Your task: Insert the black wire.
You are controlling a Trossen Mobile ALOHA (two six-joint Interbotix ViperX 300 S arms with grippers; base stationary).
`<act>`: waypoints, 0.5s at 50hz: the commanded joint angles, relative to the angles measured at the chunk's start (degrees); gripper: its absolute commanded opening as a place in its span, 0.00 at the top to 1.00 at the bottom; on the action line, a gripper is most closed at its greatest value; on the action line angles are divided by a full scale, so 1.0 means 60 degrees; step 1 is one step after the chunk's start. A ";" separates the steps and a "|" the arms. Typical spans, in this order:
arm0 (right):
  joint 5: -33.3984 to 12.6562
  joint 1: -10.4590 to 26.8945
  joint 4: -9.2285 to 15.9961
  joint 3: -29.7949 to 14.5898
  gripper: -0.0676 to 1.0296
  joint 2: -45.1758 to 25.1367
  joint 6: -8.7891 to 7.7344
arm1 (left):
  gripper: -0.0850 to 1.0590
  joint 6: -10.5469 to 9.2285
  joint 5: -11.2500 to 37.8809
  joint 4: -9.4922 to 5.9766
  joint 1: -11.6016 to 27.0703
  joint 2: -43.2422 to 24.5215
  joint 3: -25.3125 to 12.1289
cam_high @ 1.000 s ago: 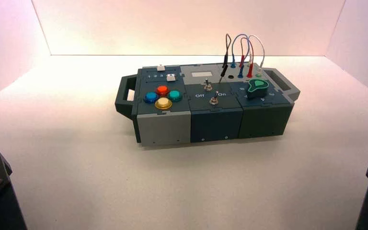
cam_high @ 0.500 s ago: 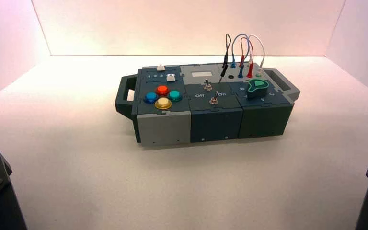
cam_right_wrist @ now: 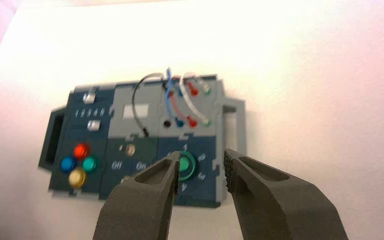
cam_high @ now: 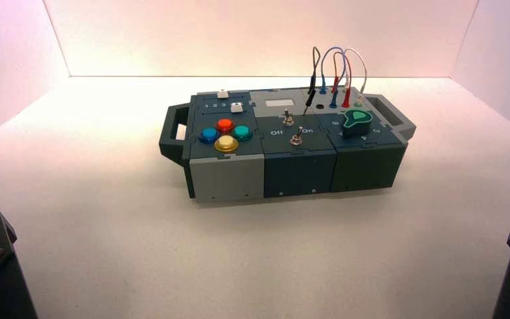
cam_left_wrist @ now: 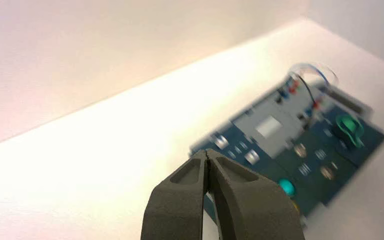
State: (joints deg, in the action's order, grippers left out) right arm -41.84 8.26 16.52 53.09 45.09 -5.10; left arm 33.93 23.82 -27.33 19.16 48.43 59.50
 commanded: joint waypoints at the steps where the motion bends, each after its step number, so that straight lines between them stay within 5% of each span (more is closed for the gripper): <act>1: -0.0088 0.0454 0.0044 -0.0322 0.50 -0.0176 -0.0117 | 0.95 0.0088 0.0498 -0.0029 0.0249 -0.0308 -0.0498; 25: -0.0352 0.1143 0.0234 -0.0996 0.51 -0.2080 -0.0161 | 0.95 0.0103 0.0850 -0.0059 0.0703 -0.0571 -0.0542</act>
State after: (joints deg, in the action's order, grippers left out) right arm -44.12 14.59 17.14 49.57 33.66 -5.71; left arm 34.19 29.27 -27.42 23.20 45.18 57.74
